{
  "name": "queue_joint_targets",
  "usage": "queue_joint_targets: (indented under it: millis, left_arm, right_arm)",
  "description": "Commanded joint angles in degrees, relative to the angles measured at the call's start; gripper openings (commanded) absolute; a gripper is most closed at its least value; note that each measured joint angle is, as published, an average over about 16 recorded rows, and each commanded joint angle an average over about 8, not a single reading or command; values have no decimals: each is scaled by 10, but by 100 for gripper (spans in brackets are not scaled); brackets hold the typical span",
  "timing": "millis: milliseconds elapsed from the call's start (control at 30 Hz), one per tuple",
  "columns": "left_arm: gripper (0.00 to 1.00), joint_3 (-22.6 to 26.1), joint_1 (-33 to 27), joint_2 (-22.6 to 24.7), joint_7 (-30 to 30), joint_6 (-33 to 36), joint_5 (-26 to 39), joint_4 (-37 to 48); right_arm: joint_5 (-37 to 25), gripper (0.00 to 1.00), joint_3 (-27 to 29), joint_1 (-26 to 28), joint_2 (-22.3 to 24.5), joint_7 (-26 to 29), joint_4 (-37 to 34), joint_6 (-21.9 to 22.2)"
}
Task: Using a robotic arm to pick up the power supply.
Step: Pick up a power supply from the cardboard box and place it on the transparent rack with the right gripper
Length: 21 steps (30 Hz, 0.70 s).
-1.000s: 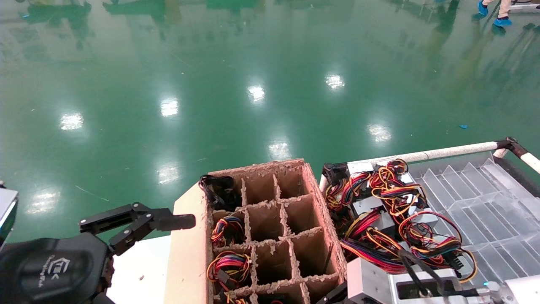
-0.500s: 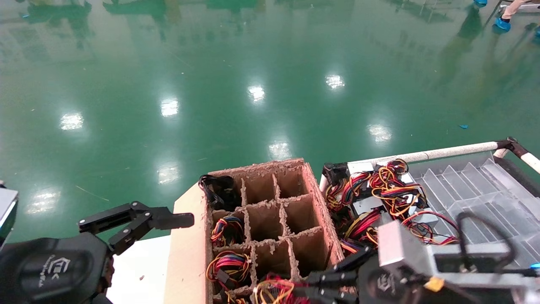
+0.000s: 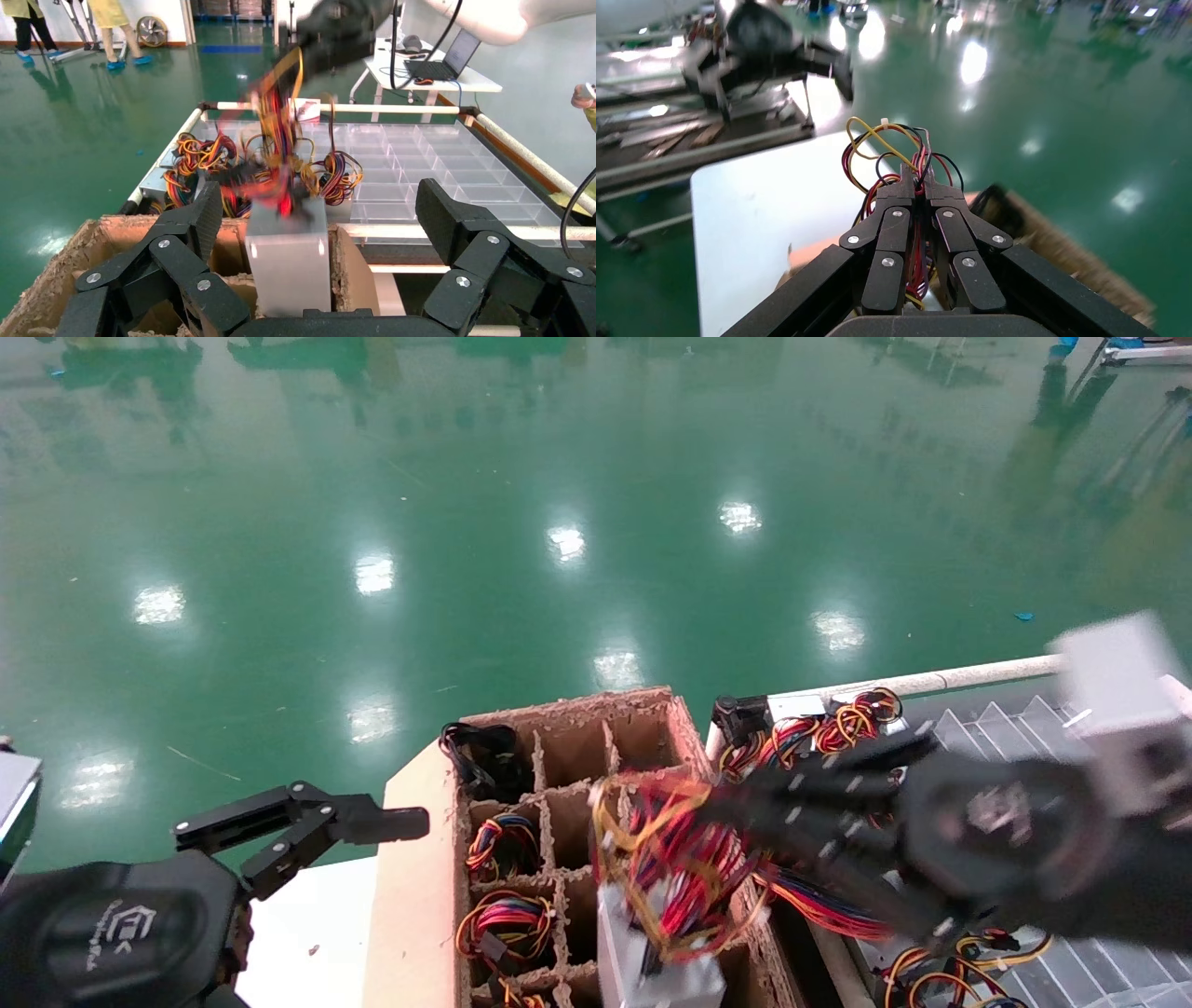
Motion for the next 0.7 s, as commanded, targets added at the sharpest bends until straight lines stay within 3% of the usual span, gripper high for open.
queue_joint_targets:
  millis: [33,233,700]
  left_arm:
    - [100,0,0,0,0,0,0,0]
    - [100,0,0,0,0,0,0,0]
    - [100,0,0,0,0,0,0,0]
  right_arm:
    - [15,0,10,6,7,2,-3,-1]
    - [35,0,33,42,34,1,-32,-20]
    - [-16,0,28,174,123,-45,-152,-91]
